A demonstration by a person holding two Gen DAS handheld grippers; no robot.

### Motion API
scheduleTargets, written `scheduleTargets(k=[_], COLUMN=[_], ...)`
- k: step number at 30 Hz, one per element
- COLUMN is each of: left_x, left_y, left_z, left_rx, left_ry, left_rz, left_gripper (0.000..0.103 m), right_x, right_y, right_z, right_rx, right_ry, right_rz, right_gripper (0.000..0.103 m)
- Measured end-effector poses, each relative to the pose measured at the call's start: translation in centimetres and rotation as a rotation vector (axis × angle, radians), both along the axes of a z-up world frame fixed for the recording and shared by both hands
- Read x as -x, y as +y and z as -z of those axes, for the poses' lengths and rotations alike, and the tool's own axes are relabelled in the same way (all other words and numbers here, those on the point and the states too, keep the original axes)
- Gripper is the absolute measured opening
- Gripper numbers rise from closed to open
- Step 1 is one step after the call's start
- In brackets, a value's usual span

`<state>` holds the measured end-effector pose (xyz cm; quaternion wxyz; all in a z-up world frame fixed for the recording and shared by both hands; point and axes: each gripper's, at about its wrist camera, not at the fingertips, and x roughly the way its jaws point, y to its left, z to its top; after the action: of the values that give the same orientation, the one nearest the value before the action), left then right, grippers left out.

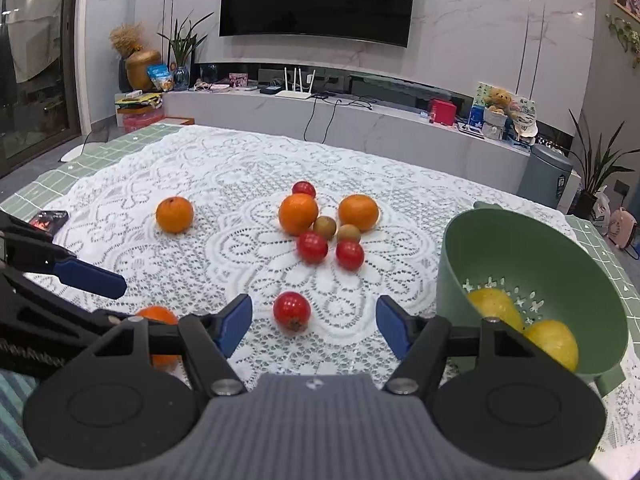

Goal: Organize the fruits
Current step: 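Grasp an orange with the left tool while the right tool grasps a red tomato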

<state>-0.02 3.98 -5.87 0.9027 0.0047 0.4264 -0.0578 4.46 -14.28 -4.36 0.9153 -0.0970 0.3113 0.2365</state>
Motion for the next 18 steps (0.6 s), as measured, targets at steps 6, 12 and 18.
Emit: scheduleTargets(k=[6,12,18], left_x=[0.0,-0.2,-0.3], left_y=[-0.1,0.0,-0.2], left_z=[1.4,1.9,2.0], left_rx=[-0.009,0.002,0.001], left_ry=[0.036,0.039,0.03], left_rz=[-0.009,-0.01,0.0], left_gripper=[0.059,0.05,0.047], right_x=[-0.6,-1.3,-2.5], right_y=[0.1,1.1,1.9], right_z=[1.1,2.2,3.2], right_rx=[0.001,-0.009,-0.007], right_ry=[0.043,0.063,0.082], right_rz=[-0.004,-0.032,-0.043], right_gripper=[0.059,0.052,0.048])
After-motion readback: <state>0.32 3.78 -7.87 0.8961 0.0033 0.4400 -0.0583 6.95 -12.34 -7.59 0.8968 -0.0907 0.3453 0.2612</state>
